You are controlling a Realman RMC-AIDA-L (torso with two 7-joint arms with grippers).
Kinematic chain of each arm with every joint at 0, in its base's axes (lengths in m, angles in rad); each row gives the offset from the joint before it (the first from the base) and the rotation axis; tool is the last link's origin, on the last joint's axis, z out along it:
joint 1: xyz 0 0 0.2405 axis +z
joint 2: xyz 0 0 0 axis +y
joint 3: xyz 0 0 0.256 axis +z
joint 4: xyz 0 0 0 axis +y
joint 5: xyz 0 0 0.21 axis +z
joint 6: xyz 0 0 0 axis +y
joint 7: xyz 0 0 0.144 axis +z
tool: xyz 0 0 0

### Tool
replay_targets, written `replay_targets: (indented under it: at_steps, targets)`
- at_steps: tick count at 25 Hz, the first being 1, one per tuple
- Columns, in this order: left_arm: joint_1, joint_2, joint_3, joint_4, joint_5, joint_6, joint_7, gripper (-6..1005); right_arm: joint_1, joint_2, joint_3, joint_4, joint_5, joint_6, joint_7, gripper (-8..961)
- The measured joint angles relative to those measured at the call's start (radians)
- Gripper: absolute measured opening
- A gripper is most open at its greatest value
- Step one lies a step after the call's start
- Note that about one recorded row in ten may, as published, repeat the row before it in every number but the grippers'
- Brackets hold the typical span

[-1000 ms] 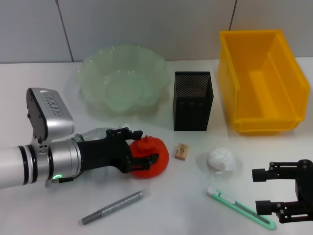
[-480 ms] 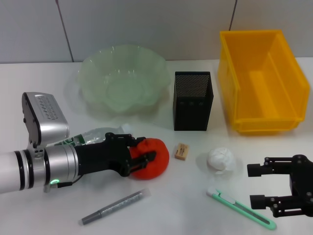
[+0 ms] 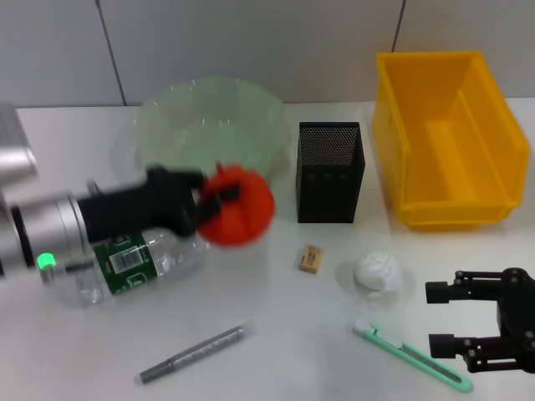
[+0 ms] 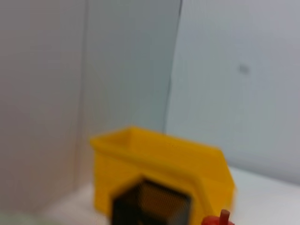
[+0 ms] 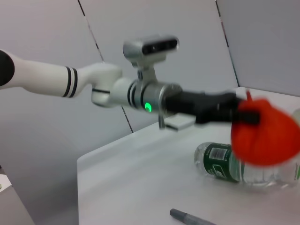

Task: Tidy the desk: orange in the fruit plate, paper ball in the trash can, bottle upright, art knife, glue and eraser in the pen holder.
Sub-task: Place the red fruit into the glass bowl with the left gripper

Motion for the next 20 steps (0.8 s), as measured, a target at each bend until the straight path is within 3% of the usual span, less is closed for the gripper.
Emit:
replay_targets:
  at_steps: [6, 7, 8, 12, 13, 15, 20]
  targets:
    - [-0.028, 0.000, -0.002, 0.141, -0.046, -0.086, -0.146, 141, -0.006, 0.001, 0.001, 0.011, 0.000, 0.000, -0.010, 737]
    - [-0.064, 0.000, -0.002, 0.137, -0.056, -0.198, -0.181, 138, -0.009, 0.001, 0.000, 0.024, 0.000, 0.001, -0.022, 737]
    - [-0.064, 0.000, -0.002, 0.137, -0.056, -0.198, -0.181, 134, -0.009, 0.001, 0.000, 0.024, 0.000, 0.001, -0.022, 738]
    - [-0.184, -0.007, 0.016, 0.039, -0.057, -0.470, -0.188, 119, -0.014, 0.002, -0.005, 0.033, 0.000, 0.002, -0.030, 738]
    - [-0.184, -0.007, 0.016, 0.039, -0.057, -0.470, -0.188, 116, -0.014, 0.002, -0.005, 0.033, 0.000, 0.002, -0.030, 738]
    - [-0.234, -0.010, 0.039, -0.009, -0.060, -0.600, -0.193, 108, -0.014, 0.001, 0.001, 0.029, 0.000, -0.006, -0.027, 738]
    - [-0.269, -0.013, 0.060, -0.049, -0.070, -0.693, -0.200, 77, -0.013, 0.002, 0.000, 0.029, 0.000, -0.009, -0.023, 738]
